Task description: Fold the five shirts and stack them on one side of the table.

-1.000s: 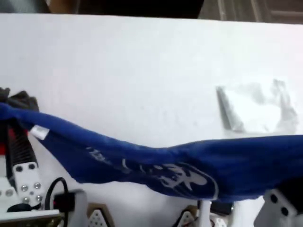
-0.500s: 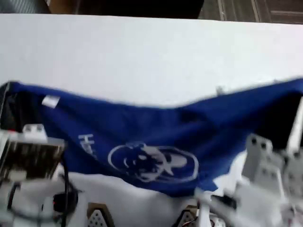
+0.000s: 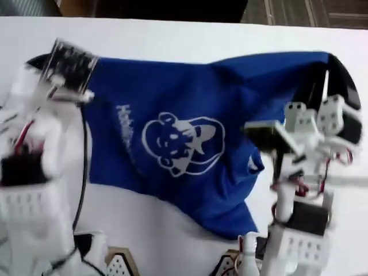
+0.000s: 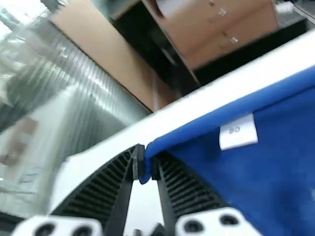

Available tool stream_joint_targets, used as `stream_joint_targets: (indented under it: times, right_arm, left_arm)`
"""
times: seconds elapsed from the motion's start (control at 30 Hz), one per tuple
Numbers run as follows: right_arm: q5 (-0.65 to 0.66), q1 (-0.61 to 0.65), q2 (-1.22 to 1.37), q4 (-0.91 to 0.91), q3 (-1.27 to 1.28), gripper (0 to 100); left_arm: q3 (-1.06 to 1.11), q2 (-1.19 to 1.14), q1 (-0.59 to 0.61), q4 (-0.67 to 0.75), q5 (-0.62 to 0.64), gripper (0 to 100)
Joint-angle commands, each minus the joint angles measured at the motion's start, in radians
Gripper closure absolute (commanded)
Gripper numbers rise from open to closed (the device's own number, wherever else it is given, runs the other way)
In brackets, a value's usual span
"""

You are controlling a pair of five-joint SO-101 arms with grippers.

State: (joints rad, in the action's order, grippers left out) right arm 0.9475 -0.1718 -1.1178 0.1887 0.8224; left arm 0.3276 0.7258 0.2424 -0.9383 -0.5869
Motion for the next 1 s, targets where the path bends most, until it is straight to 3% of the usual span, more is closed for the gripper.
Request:
stream_joint_targets:
  times: [0.0,0.27,0.67,0.87,0.97]
  right_arm:
    - [0.009,0.008,0.199,-0.048,-0.109,97.8]
    - [0.009,0.008,0.615,-0.047,-0.377,97.8]
    - [0.005,0.068,1.081,-0.041,-0.706,97.8]
    - [-0.003,0.130,1.096,0.252,-0.718,97.8]
    - [-0.158,0.162,1.141,0.380,-0.723,97.8]
  left_arm:
    - [-0.094,-0.157,-0.021,0.026,0.002,97]
    - [-0.312,-0.454,-0.021,0.018,0.002,97]
    - [-0.618,-0.799,-0.032,-0.153,-0.002,97]
    - [-0.743,-0.948,-0.032,-0.313,-0.003,97]
    - [-0.745,-1.028,-0.032,-0.356,-0.003,97]
